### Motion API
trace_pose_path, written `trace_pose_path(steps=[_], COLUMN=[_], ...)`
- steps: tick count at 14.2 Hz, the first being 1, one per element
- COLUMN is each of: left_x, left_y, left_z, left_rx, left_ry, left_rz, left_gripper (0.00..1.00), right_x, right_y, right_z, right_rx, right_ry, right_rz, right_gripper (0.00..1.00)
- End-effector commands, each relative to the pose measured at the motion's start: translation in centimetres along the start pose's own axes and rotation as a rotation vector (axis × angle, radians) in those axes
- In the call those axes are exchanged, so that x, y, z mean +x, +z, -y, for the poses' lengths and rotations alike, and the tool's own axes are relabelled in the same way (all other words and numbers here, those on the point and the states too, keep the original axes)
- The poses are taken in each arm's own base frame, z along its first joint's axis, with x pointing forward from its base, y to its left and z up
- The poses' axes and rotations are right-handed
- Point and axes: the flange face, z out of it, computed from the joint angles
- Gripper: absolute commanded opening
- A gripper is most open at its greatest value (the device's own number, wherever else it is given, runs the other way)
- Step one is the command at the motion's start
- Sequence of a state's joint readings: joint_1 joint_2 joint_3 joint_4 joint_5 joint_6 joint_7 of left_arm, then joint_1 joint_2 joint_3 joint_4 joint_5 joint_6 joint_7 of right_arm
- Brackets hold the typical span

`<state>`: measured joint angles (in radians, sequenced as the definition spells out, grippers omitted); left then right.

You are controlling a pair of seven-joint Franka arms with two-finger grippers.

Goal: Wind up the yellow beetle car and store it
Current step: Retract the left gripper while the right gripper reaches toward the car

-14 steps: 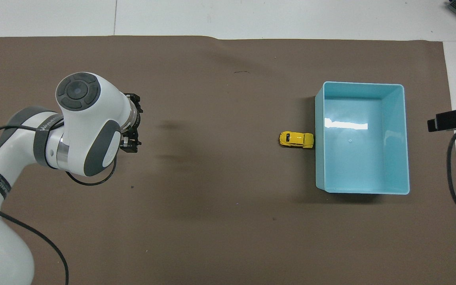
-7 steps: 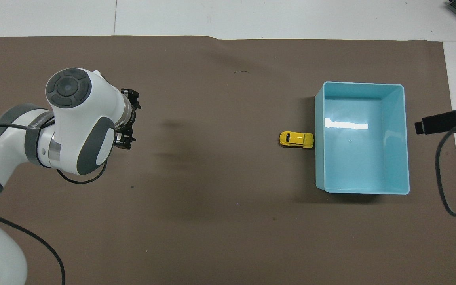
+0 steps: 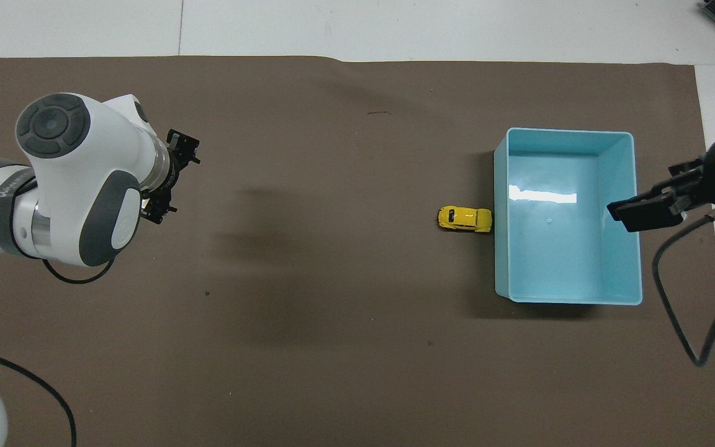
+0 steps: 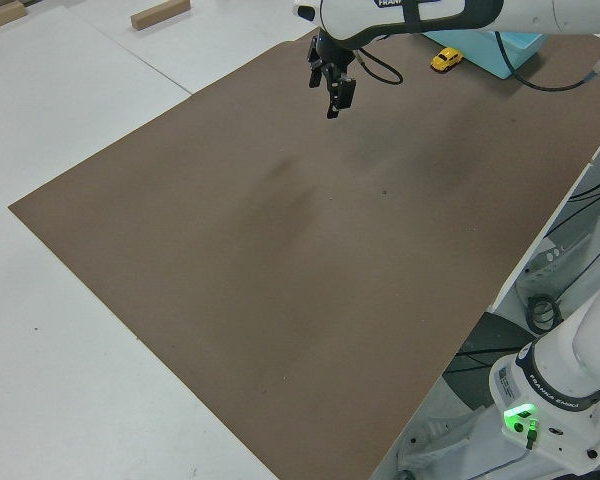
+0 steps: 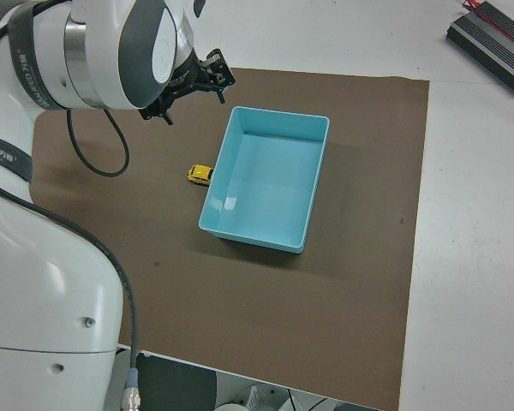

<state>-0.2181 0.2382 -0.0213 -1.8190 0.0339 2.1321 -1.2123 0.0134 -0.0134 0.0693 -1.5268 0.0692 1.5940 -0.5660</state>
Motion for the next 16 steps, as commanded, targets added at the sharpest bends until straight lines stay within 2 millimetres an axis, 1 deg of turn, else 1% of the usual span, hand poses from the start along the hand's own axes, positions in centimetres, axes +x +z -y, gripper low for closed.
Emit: trace_pose_path(steps=[1, 2, 3, 4, 7, 9, 13, 14, 15, 16], left_x=[2.0, 2.4, 3.1, 3.6, 5.9, 7.0, 7.8, 8.1, 8.0, 8.0], left_y=[-1.6, -1.8, -2.2, -2.7, -4.5, -5.3, -7.3, -8.3, -9.0, -10.1], left_z=[1.9, 2.3, 2.9, 3.3, 5.5, 6.6, 7.5, 7.9, 8.0, 8.0], left_rx=[0.022, 0.031, 0.039, 0.042, 0.052, 0.056, 0.055, 0.049, 0.052, 0.053], left_ry=[0.145, 0.185, 0.225, 0.287, 0.433, 0.533, 0.789, 0.851, 0.904, 0.931], left_rz=[0.001, 0.006, 0.009, 0.012, 0.021, 0.029, 0.035, 0.029, 0.034, 0.038], left_gripper=[1.0, 1.0, 1.0, 1.0, 1.0, 1.0, 1.0, 1.0, 1.0, 1.0], right_x=[0.7, 1.0, 1.5, 1.7, 2.2, 3.6, 4.7, 5.2, 5.5, 5.7], right_y=[1.7, 2.7, 3.3, 4.1, 5.4, 6.9, 9.2, 10.1, 10.8, 11.9], right_z=[0.6, 0.7, 1.2, 0.9, 0.9, 2.5, 2.1, 2.6, 2.8, 2.8], right_rx=[0.017, 0.022, 0.022, 0.031, 0.048, 0.059, 0.072, 0.078, 0.077, 0.08], right_ry=[-0.232, -0.302, -0.359, -0.391, -0.489, -0.557, -0.706, -0.753, -0.769, -0.773], right_rz=[-0.005, 0.0, -0.001, 0.007, 0.023, 0.046, 0.051, 0.055, 0.055, 0.056], right_gripper=[1.0, 1.0, 1.0, 1.0, 1.0, 1.0, 1.0, 1.0, 1.0, 1.0])
